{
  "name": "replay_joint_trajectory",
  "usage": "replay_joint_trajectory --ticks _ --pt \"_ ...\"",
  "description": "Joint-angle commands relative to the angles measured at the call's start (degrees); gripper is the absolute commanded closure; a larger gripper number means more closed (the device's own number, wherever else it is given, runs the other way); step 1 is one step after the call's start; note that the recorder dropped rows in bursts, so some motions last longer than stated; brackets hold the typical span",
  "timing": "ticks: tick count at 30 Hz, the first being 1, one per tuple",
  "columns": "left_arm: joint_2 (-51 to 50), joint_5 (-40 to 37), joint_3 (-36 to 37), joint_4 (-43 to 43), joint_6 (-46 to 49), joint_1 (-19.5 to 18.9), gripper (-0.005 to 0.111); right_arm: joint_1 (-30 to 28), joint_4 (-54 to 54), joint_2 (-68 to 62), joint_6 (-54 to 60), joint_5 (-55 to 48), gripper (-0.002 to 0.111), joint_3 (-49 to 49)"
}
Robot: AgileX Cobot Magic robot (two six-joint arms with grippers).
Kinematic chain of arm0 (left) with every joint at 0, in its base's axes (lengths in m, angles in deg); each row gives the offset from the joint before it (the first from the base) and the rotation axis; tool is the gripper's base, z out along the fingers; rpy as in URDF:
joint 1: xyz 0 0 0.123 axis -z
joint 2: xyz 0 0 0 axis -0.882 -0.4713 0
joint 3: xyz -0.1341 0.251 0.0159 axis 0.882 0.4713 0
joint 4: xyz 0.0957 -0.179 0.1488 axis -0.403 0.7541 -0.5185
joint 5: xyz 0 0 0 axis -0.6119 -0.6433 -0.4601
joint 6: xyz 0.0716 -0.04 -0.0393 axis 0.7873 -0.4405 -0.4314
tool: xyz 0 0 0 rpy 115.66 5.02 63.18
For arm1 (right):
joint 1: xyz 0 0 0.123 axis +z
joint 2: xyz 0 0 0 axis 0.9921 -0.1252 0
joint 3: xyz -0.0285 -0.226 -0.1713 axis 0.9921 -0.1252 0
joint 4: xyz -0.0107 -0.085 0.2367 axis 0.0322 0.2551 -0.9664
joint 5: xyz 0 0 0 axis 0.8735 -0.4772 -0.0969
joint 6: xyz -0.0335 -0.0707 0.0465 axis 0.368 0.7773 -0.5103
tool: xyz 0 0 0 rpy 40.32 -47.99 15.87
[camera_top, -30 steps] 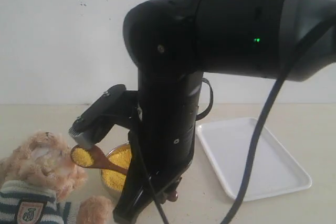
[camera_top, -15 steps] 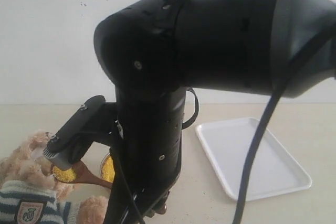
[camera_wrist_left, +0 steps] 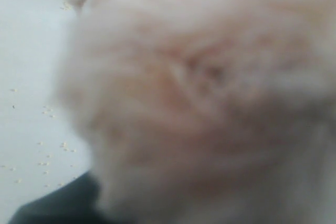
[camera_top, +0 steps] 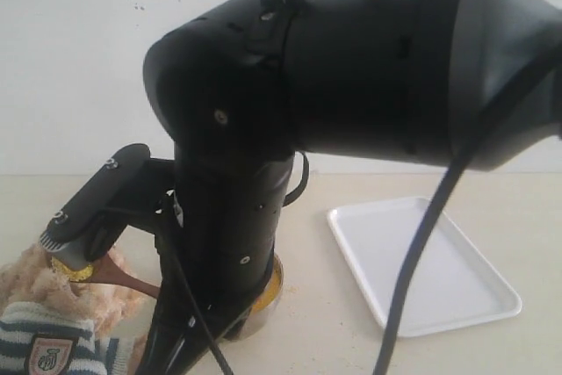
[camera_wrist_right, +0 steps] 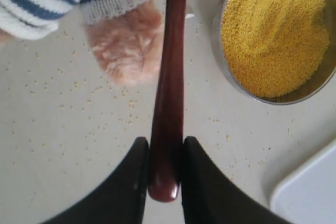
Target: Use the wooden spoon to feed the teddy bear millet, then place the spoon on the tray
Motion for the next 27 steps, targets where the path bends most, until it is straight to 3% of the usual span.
replay_joint_trajectory --ticks 1,27 --pt "0.4 -1.3 0.1 1.2 0.5 -0.1 0.103 0.1 0.6 0.3 -0.1 3.5 0.106 0.2" --pt "0.4 -1.3 0.1 1.2 0.5 -0.1 0.103 4.1 17.0 -4.1 -0.9 -0.7 0.106 0.2"
